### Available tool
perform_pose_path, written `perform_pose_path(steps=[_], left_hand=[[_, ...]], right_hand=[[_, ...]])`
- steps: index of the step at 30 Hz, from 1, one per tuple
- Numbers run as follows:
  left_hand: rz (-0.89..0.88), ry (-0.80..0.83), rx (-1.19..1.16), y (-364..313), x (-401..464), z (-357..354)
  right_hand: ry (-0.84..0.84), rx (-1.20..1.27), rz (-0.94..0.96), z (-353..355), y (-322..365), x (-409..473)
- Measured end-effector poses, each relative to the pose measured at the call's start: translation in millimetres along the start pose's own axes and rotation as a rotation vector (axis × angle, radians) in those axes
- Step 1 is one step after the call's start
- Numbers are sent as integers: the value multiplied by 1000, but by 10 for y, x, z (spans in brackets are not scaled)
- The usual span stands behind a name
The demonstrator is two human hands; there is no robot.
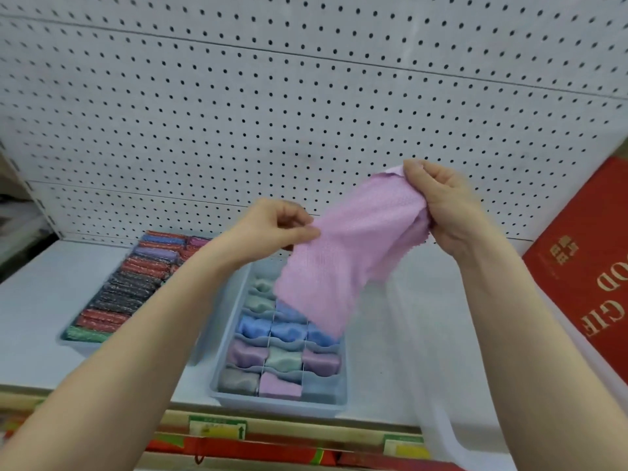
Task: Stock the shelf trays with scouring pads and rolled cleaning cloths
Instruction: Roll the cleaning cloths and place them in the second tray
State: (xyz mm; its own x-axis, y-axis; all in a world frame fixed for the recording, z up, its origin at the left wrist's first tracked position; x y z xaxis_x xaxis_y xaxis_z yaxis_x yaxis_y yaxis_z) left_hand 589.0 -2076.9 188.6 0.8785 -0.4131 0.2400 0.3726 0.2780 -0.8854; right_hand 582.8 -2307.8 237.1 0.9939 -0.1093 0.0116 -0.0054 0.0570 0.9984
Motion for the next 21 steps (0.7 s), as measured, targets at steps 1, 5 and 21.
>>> perform_pose_path(steps=[1, 5, 21], left_hand=[[2, -41, -33, 58, -6, 64], [50, -217, -113, 194, -5, 302], [-56, -3, -41, -33, 52, -236]], right_hand=[[-18, -5, -8, -5, -23, 7], [-21, 33, -25, -116, -96, 19], [213, -282, 96, -796, -155, -95]])
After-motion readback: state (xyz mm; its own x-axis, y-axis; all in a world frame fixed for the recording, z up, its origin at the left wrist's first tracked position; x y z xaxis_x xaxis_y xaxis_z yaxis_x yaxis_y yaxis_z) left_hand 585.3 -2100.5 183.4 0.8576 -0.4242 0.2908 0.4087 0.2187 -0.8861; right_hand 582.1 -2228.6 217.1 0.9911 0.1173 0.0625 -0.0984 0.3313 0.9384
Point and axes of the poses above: each hand's wrist, its own x-axis towards the middle knuckle, its own z-axis out of the back of the hand, y = z × x, the point moved 9 cm from there along x, towards the middle knuckle, and after that the axes turned 7 degrees about -z, right-handed, at the moved point
